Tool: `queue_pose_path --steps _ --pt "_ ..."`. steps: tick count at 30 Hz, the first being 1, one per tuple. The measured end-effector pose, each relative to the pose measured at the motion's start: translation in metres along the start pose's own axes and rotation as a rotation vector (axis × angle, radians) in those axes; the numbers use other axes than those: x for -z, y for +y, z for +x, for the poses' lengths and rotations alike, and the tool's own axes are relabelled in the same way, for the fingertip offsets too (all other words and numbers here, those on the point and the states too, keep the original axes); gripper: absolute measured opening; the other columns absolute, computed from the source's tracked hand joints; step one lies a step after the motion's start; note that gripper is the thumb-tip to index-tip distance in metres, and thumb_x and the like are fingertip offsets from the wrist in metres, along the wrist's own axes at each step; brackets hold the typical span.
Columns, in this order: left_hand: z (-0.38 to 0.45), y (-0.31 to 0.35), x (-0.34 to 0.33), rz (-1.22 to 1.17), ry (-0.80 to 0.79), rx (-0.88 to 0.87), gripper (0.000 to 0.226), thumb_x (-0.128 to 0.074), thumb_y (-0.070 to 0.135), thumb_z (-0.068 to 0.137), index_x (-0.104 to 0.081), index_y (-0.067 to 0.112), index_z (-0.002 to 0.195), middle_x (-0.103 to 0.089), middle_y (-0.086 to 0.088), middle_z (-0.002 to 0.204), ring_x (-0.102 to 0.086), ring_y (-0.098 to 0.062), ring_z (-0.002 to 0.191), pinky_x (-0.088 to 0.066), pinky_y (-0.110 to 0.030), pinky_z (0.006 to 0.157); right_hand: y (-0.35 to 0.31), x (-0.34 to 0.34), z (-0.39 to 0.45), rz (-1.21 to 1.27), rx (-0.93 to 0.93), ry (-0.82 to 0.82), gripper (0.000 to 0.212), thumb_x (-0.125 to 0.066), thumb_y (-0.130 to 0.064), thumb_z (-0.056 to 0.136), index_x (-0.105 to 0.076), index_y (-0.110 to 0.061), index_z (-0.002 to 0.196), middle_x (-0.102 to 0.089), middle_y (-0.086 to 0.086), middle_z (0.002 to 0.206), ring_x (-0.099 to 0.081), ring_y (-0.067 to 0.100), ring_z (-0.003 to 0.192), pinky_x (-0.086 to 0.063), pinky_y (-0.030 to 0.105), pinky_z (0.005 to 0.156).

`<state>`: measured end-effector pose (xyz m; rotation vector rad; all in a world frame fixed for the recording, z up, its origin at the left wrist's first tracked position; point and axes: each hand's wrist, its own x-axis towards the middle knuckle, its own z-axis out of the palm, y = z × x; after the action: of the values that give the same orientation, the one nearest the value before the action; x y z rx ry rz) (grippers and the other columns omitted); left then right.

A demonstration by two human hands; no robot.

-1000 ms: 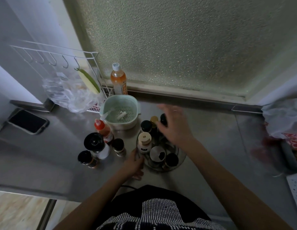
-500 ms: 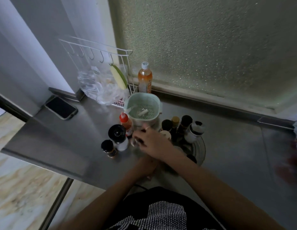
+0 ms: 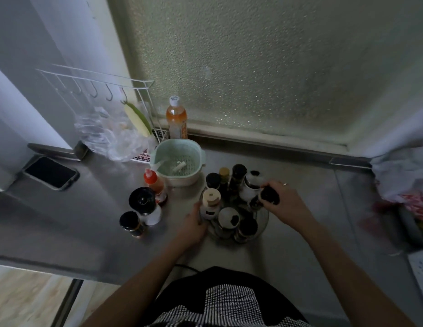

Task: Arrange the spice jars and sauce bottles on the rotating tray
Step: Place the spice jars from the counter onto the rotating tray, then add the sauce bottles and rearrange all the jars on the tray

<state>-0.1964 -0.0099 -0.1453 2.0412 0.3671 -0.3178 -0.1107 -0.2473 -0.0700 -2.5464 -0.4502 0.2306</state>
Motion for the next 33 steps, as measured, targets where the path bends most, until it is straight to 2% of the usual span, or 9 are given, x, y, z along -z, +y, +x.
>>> queue_pose_path --steps 3,6,11,13,15,19,24,29,33 --pt "0.002 -0.006 0.004 0.077 -0.039 -0.01 0.06 -0.055 0.013 0.088 -0.026 0.016 0.141 -0.064 -0.027 0.11 -0.062 -0.039 0.098 -0.042 -0.03 0.075 0.0 -0.019 0.008 0.005 -0.068 0.001 0.044 -0.066 -0.011 0.08 -0.048 -0.015 0.12 -0.059 0.013 0.116 -0.058 0.032 0.104 -0.037 0.028 0.074" --pt "0.006 -0.012 0.008 0.142 -0.065 0.036 0.058 -0.056 0.025 0.087 -0.027 0.026 0.138 -0.065 -0.027 0.104 -0.064 -0.039 0.091 -0.047 -0.037 0.073 0.002 -0.026 0.015 0.018 -0.177 0.051 0.051 -0.066 -0.011 0.081 -0.04 -0.009 0.124 -0.058 0.02 0.118 -0.059 0.038 0.104 -0.037 0.031 0.072" --pt "0.002 -0.008 0.005 0.121 -0.079 0.078 0.059 -0.062 0.032 0.083 -0.03 0.022 0.131 -0.062 -0.022 0.11 -0.062 -0.036 0.096 -0.046 -0.037 0.077 -0.012 -0.01 0.021 -0.007 -0.248 0.055 0.07 -0.074 -0.018 0.076 -0.033 -0.008 0.131 -0.053 0.022 0.127 -0.054 0.038 0.112 -0.044 0.039 0.086" --pt "0.0 -0.006 0.002 0.151 -0.08 0.079 0.058 -0.062 0.031 0.083 -0.031 0.018 0.13 -0.062 -0.021 0.108 -0.061 -0.035 0.095 -0.042 -0.034 0.073 -0.038 -0.002 0.023 -0.102 -0.163 0.177 0.066 -0.073 -0.024 0.077 -0.037 -0.011 0.131 -0.051 0.017 0.13 -0.05 0.036 0.117 -0.042 0.039 0.092" --pt "-0.004 -0.007 0.0 0.181 -0.069 0.078 0.054 -0.061 0.031 0.083 -0.034 0.016 0.127 -0.062 -0.02 0.106 -0.061 -0.035 0.093 -0.043 -0.034 0.071 -0.078 -0.003 0.026 -0.089 0.042 0.262 0.056 -0.07 -0.024 0.08 -0.043 -0.013 0.127 -0.054 0.012 0.126 -0.051 0.03 0.115 -0.039 0.034 0.093" --pt "-0.016 -0.01 -0.002 0.375 -0.052 0.016 0.047 -0.052 0.03 0.086 -0.037 0.011 0.126 -0.057 -0.021 0.115 -0.056 -0.038 0.104 -0.046 -0.043 0.084 -0.163 -0.041 0.039 -0.12 0.465 -0.083 0.054 -0.065 -0.02 0.083 -0.041 -0.021 0.132 -0.054 0.008 0.133 -0.052 0.028 0.119 -0.045 0.043 0.097" --pt "-0.027 -0.016 0.003 0.723 -0.143 -0.059 0.059 -0.047 0.026 0.088 -0.023 0.014 0.141 -0.043 -0.019 0.128 -0.039 -0.037 0.117 -0.04 -0.045 0.092 -0.204 -0.099 0.076 -0.315 0.615 -0.39 0.068 -0.06 -0.008 0.085 -0.029 -0.028 0.143 -0.028 0.01 0.152 -0.049 0.037 0.121 -0.049 0.051 0.092" --pt "-0.03 -0.024 0.002 0.679 -0.236 -0.032 0.062 -0.048 0.023 0.086 -0.022 0.02 0.143 -0.036 -0.018 0.138 -0.029 -0.039 0.127 -0.042 -0.05 0.096 -0.21 -0.127 0.077 -0.561 0.595 -0.413 0.075 -0.068 -0.037 0.08 -0.025 -0.041 0.141 0.004 0.006 0.16 -0.008 0.045 0.14 -0.028 0.063 0.105" --pt "-0.033 -0.027 0.006 0.638 -0.254 0.0 0.064 -0.049 0.022 0.086 -0.021 0.022 0.144 -0.03 -0.018 0.144 -0.024 -0.039 0.132 -0.037 -0.053 0.103 -0.214 -0.138 0.068 -0.392 0.491 -0.372 0.068 -0.073 -0.04 0.074 -0.037 -0.034 0.132 0.002 0.013 0.159 -0.01 0.048 0.139 -0.029 0.06 0.106"
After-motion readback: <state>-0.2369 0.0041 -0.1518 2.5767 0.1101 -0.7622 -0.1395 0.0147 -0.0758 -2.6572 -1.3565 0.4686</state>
